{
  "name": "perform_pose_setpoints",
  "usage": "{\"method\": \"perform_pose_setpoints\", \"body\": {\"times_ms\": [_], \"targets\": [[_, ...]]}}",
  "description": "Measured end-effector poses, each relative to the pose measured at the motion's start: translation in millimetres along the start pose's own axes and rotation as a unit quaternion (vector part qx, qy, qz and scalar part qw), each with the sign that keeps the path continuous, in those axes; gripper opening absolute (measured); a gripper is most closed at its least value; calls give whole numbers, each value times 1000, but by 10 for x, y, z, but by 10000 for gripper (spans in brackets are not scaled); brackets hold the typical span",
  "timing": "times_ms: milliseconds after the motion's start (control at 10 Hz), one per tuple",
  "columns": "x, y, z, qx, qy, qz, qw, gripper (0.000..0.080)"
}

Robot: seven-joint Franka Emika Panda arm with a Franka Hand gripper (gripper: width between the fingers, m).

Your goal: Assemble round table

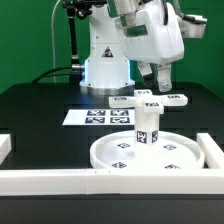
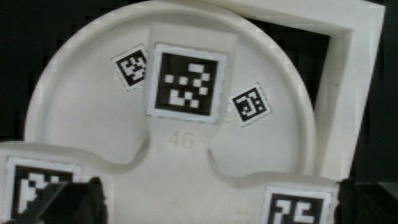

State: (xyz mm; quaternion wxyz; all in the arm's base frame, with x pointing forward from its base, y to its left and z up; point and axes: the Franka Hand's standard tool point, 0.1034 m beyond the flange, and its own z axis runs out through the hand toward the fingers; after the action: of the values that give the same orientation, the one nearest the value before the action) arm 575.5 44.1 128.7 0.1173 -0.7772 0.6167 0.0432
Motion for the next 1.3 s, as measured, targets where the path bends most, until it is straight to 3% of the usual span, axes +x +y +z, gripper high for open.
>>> {"method": "perform_pose_setpoints", "body": {"times_ms": [300,400,700,1100,1200,1300], "targets": [[10,3,-1,-1,0,-121,993,648],[28,27,-2,-11,5,-201,980,648],[-47,34,-33,-54,0,-443,895,648],[-9,36,-37,-54,-5,-549,834,648],[9,43,-40,-58,-7,-605,794,648],[22,37,-28,-62,-1,-671,739,648]]}}
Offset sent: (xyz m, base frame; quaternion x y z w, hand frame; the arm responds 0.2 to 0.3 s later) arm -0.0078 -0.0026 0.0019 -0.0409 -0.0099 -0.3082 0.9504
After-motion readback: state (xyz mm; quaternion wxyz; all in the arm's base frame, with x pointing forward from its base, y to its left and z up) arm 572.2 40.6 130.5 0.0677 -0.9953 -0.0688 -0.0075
